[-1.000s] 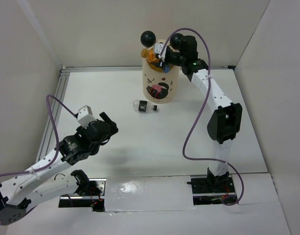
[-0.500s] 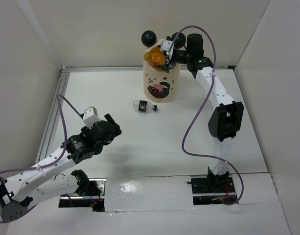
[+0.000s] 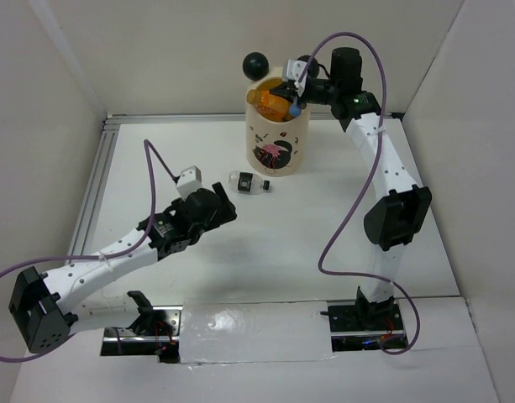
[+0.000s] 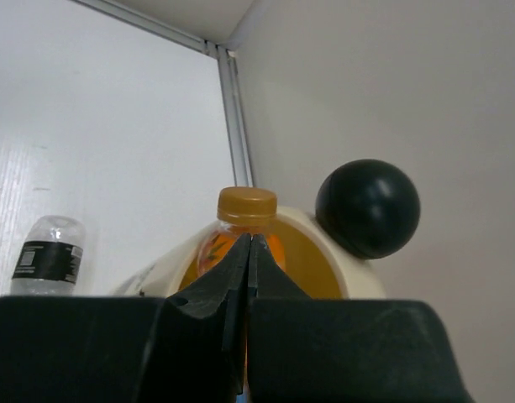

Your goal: Put the plastic bottles in the bin

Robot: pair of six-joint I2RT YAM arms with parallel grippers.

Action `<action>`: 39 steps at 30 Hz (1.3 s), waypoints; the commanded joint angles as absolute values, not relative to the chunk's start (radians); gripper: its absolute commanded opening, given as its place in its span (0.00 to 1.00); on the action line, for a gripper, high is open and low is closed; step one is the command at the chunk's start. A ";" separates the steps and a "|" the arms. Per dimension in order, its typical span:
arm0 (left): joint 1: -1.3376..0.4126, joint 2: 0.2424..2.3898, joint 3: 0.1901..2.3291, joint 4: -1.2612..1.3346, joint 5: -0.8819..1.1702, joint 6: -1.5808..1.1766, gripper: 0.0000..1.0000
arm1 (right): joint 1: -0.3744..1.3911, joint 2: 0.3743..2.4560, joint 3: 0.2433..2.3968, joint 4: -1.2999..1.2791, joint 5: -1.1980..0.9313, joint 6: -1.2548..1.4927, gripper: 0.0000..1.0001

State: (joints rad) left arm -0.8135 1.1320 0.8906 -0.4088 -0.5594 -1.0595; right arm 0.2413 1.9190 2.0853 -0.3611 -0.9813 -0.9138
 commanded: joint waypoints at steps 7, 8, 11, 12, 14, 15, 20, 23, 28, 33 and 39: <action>-0.799 1.111 0.899 -0.333 -0.525 -1.039 1.00 | 0.264 1.959 2.137 -0.604 -0.910 -1.009 0.00; -0.799 1.101 0.888 -0.333 -0.525 -1.039 1.00 | 0.264 1.970 2.128 -0.613 -0.882 -1.020 0.00; -0.799 1.089 0.879 -0.333 -0.525 -1.048 1.00 | 0.275 1.979 2.118 -0.623 -0.830 -1.032 0.00; -0.799 1.080 0.879 -0.333 -0.534 -1.048 1.00 | 0.284 1.991 2.118 -0.635 -0.818 -1.032 0.00; -0.790 1.080 0.870 -0.333 -0.534 -1.048 1.00 | 0.296 2.003 2.118 -0.644 -0.780 -1.042 0.00; -0.790 1.080 0.870 -0.333 -0.534 -1.048 1.00 | 0.296 2.016 2.118 -0.644 -0.764 -1.042 0.00; -0.790 1.071 0.861 -0.351 -0.534 -1.057 1.00 | 0.347 2.014 2.096 -0.560 -0.623 -1.013 0.00; -0.790 1.060 0.861 -0.351 -0.534 -1.057 1.00 | 0.360 1.971 2.020 -0.448 -0.525 -0.988 0.00; -0.790 1.060 0.851 -0.351 -0.534 -1.066 1.00 | 0.414 1.916 1.918 -0.302 -0.338 -0.957 0.00; -0.790 1.069 0.851 -0.351 -0.534 -1.066 1.00 | 0.423 1.916 1.937 -0.269 -0.262 -0.927 0.00; -0.790 1.069 0.851 -0.351 -0.534 -1.066 1.00 | 0.442 1.891 1.907 -0.181 -0.193 -0.927 0.00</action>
